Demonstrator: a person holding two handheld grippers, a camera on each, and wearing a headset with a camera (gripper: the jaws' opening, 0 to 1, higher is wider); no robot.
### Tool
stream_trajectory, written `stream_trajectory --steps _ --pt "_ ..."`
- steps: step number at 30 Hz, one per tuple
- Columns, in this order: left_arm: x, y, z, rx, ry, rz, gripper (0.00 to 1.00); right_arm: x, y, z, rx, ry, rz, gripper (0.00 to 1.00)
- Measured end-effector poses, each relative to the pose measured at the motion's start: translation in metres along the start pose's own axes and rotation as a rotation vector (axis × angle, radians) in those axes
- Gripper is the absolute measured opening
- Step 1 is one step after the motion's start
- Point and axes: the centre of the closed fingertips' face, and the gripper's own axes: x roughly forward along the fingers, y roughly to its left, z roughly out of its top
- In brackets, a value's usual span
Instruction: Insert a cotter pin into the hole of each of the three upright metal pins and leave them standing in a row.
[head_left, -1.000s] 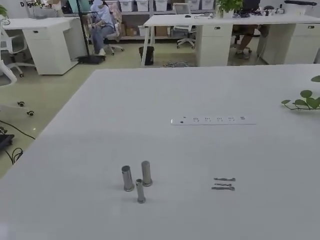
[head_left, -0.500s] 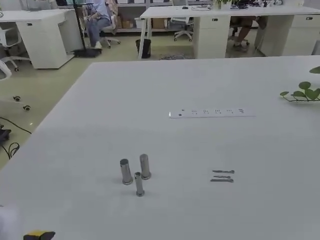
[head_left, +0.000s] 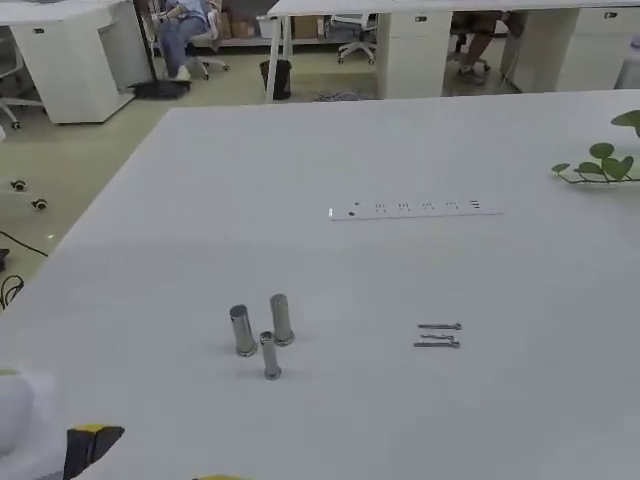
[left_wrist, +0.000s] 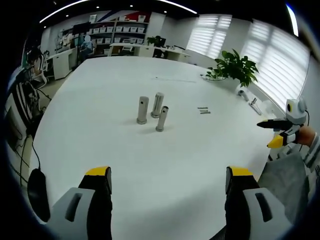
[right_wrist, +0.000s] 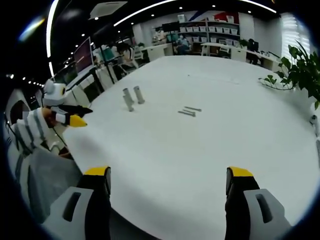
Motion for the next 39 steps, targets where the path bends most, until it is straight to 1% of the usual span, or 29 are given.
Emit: stream_trajectory --steps 4,7,10,12,16,19,22,24,28,30,34,37,39 --pt "0.008 -0.002 0.000 0.018 0.020 -0.012 0.93 0.001 -0.001 0.000 0.008 0.003 0.000 0.97" --pt "0.014 -0.002 0.002 0.022 0.026 -0.020 0.92 0.002 -0.002 -0.001 0.009 0.010 0.000 0.97" --pt "0.018 0.000 0.006 0.027 0.020 -0.018 0.91 0.003 -0.001 -0.002 0.009 0.014 -0.003 0.97" --pt "0.022 -0.001 0.008 0.025 0.025 -0.034 0.88 0.004 -0.001 -0.004 0.019 0.019 -0.001 0.97" --pt "0.027 -0.001 0.014 0.065 0.029 -0.034 0.86 0.005 0.000 -0.010 0.025 0.031 -0.002 0.97" --pt "0.032 -0.002 0.022 0.071 0.013 -0.045 0.84 0.005 0.000 -0.011 0.030 0.034 -0.004 0.97" --pt "0.038 -0.002 0.030 0.065 -0.001 -0.060 0.82 0.005 0.000 -0.011 0.031 0.035 -0.006 0.97" --pt "0.043 -0.003 0.035 0.057 -0.005 -0.073 0.79 0.005 0.000 -0.011 0.029 0.038 -0.008 0.96" --pt "0.051 -0.002 0.046 0.045 -0.033 -0.076 0.75 0.005 0.000 -0.010 0.027 0.039 -0.009 0.96" --pt "0.057 -0.003 0.052 0.061 -0.049 -0.079 0.70 0.004 0.000 -0.009 0.027 0.039 -0.012 0.96" --pt "0.066 -0.002 0.060 0.085 -0.069 -0.072 0.62 0.004 0.000 -0.010 0.025 0.042 -0.016 0.96" --pt "0.073 -0.001 0.063 0.105 -0.078 -0.066 0.57 0.004 0.000 -0.010 0.027 0.044 -0.018 0.96" --pt "0.078 0.000 0.064 0.120 -0.077 -0.062 0.54 0.003 0.000 -0.010 0.028 0.047 -0.020 0.96"
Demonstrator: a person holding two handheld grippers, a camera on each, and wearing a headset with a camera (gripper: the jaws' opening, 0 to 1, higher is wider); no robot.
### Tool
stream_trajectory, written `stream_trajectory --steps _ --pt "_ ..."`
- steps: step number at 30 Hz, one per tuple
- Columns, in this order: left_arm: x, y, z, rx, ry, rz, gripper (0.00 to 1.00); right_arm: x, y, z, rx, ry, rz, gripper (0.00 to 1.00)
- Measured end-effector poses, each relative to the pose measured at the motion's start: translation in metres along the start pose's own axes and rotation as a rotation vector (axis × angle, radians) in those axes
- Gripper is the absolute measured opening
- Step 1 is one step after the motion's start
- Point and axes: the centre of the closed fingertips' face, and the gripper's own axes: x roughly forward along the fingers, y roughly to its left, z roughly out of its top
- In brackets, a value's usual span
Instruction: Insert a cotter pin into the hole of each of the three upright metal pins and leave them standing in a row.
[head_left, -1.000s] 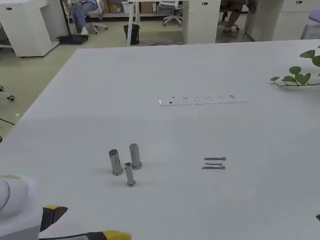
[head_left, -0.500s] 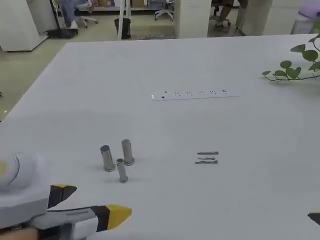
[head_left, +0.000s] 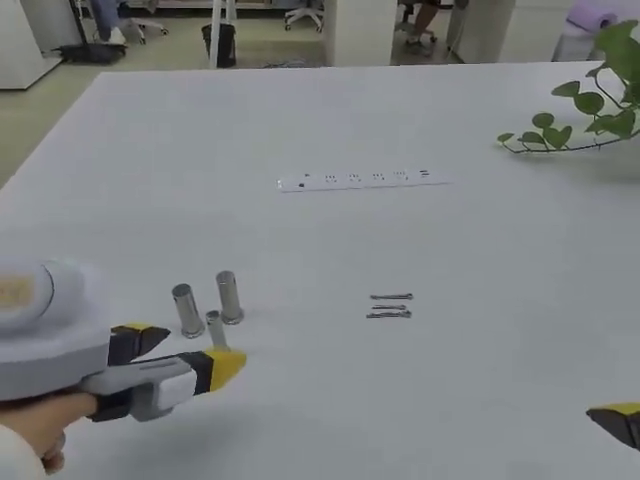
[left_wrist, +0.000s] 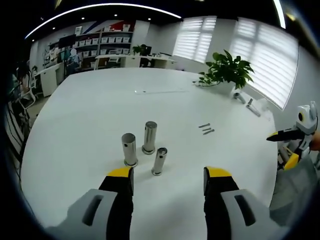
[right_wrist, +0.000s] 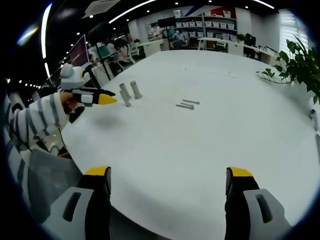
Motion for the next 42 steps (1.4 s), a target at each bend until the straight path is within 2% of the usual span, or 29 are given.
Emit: stream_trajectory --steps 6,10,13,15,17,23,28,29,31,33,35,37,38,39,40,41,42 --pt "0.010 0.008 -0.002 0.003 0.026 0.027 0.33 0.000 0.000 0.000 0.002 0.002 -0.006 0.96" --pt "0.015 0.010 0.002 0.031 0.016 0.036 0.30 0.000 0.000 -0.001 0.003 0.002 -0.006 0.96" --pt "0.020 0.010 0.004 0.043 0.021 0.034 0.24 0.000 0.001 0.000 0.010 -0.007 -0.002 0.95" --pt "0.022 0.014 0.007 0.108 0.011 0.060 0.18 0.000 0.002 0.001 0.011 -0.009 0.003 0.94" --pt "0.023 0.011 0.008 0.122 0.013 0.058 0.12 0.000 0.002 0.001 0.005 -0.003 0.004 0.93" --pt "0.025 0.010 0.011 0.147 0.012 0.054 0.08 0.000 0.002 0.001 0.001 0.002 0.002 0.92" --pt "0.025 0.007 0.010 0.228 0.013 0.051 0.07 0.001 0.003 0.000 0.002 0.008 0.002 0.92" --pt "0.024 0.006 0.010 0.268 0.016 0.050 0.07 0.001 0.003 0.000 0.001 0.008 0.003 0.92" --pt "0.023 0.005 0.009 0.285 0.019 0.054 0.07 0.000 0.003 0.000 -0.002 0.007 0.001 0.92" --pt "0.023 0.006 0.010 0.275 0.019 0.055 0.07 -0.001 0.004 0.001 -0.002 0.005 0.001 0.92" --pt "0.020 0.002 0.015 0.247 -0.006 0.039 0.07 -0.002 0.004 0.002 0.007 0.001 0.004 0.92" --pt "0.018 -0.002 0.020 0.255 -0.025 0.027 0.07 -0.004 0.005 0.004 0.012 -0.009 0.006 0.92" --pt "0.017 -0.006 0.023 0.268 -0.035 0.014 0.07 -0.004 0.005 0.005 0.013 -0.012 0.006 0.92" --pt "0.015 -0.011 0.026 0.253 -0.043 -0.012 0.07 -0.005 0.005 0.006 0.015 -0.016 0.005 0.92" --pt "0.015 -0.015 0.028 0.209 -0.055 -0.036 0.07 -0.005 0.005 0.006 0.016 -0.020 0.004 0.92" --pt "0.014 -0.017 0.031 0.207 -0.064 -0.049 0.07 -0.004 0.006 0.008 0.023 -0.027 0.008 0.92" --pt "0.010 -0.020 0.035 0.231 -0.073 -0.052 0.07 -0.004 0.007 0.009 0.031 -0.034 0.013 0.92"
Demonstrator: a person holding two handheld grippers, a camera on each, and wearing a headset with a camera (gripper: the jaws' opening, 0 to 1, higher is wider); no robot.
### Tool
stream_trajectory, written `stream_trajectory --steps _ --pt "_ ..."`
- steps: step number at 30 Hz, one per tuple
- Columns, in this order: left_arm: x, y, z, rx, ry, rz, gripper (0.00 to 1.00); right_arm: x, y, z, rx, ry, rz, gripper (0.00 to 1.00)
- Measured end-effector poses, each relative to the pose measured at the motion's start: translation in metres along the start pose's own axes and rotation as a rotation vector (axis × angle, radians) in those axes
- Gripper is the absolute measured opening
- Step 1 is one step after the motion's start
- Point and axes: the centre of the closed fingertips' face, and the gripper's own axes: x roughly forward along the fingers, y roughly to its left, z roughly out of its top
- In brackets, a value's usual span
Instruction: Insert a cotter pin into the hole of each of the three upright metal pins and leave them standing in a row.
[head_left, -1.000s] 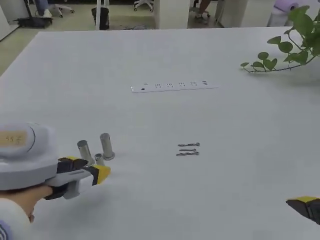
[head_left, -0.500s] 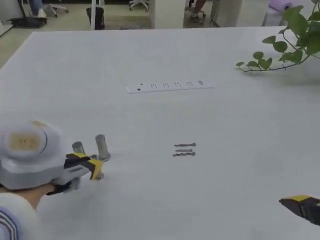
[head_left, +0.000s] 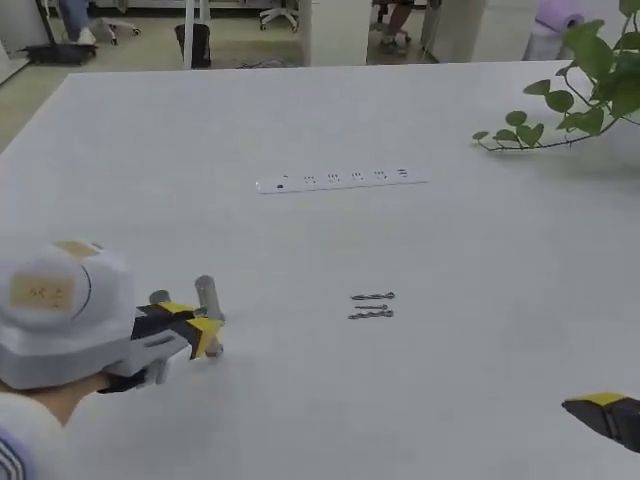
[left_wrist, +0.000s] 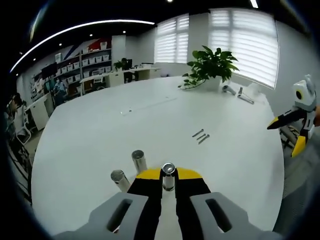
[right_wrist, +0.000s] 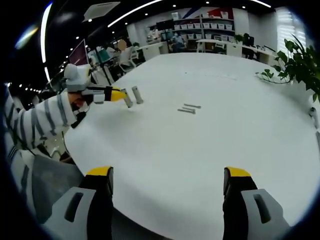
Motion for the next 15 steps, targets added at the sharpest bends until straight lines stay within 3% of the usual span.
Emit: stream_trajectory --steps 2,5,7,10,13,15 --pt "-0.004 -0.005 0.007 0.039 -0.008 -0.018 0.07 -0.001 0.002 0.003 0.011 -0.015 0.005 0.92" --pt "-0.009 -0.014 0.019 0.035 -0.038 -0.063 0.06 -0.002 0.006 0.004 0.009 -0.022 0.011 0.92" --pt "-0.013 -0.021 0.025 0.083 -0.050 -0.092 0.06 -0.002 0.008 0.006 0.004 -0.025 0.011 0.92" --pt "-0.016 -0.030 0.028 0.137 -0.045 -0.130 0.06 -0.003 0.009 0.007 0.001 -0.031 0.011 0.92" --pt "-0.019 -0.044 0.027 0.238 -0.037 -0.191 0.06 -0.004 0.011 0.008 -0.001 -0.038 0.015 0.92" --pt "-0.020 -0.052 0.026 0.242 -0.037 -0.232 0.06 -0.004 0.011 0.009 0.003 -0.043 0.012 0.92"
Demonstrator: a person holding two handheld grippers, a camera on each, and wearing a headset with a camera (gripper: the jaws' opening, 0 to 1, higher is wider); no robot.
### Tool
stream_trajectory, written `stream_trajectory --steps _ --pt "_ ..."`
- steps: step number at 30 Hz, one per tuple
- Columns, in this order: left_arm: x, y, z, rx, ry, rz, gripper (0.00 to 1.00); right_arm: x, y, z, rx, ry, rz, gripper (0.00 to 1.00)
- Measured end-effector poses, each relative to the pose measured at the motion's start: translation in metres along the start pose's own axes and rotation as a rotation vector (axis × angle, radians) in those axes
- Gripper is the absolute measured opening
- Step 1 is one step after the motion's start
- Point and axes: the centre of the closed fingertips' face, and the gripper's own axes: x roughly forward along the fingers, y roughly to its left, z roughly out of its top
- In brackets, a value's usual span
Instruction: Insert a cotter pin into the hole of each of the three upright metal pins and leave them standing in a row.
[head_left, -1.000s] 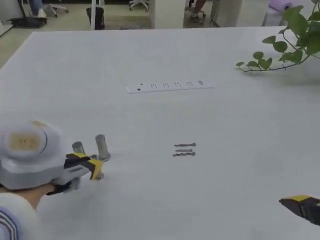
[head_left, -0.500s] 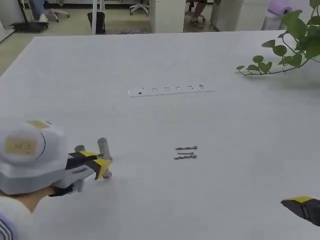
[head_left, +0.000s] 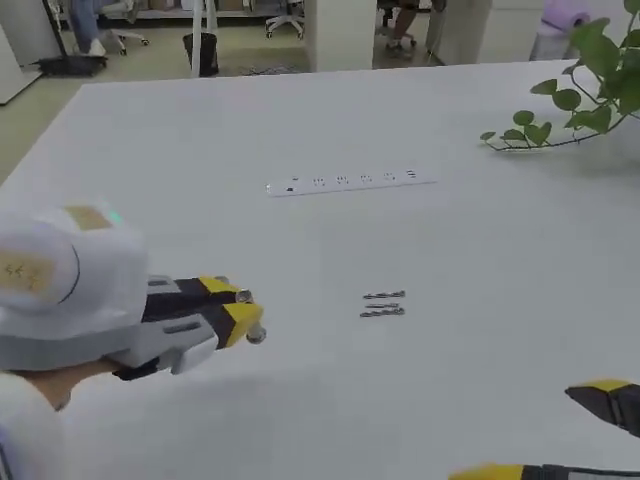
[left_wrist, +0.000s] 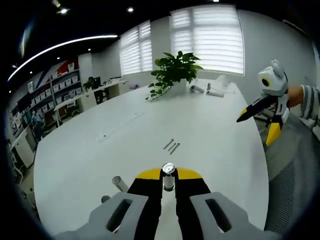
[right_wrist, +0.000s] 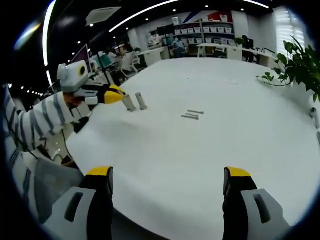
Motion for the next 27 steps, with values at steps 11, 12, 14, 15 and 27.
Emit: stream_trajectory --steps 11,12,14,15,27 --pt "0.009 -0.043 -0.011 0.103 0.011 -0.210 0.06 -0.004 -0.003 -0.005 0.011 0.002 -0.015 0.92" --pt "0.009 -0.045 -0.012 0.108 0.011 -0.217 0.06 -0.004 -0.003 -0.005 0.013 0.003 -0.015 0.92" --pt "0.011 -0.049 -0.016 0.106 0.019 -0.236 0.06 -0.004 -0.004 -0.006 0.015 0.005 -0.020 0.92" --pt "0.012 -0.051 -0.018 0.107 0.025 -0.243 0.07 -0.004 -0.005 -0.007 0.015 0.006 -0.021 0.92" --pt "0.024 -0.057 -0.051 0.071 0.060 -0.250 0.07 -0.005 -0.006 -0.009 0.021 0.007 -0.029 0.92"
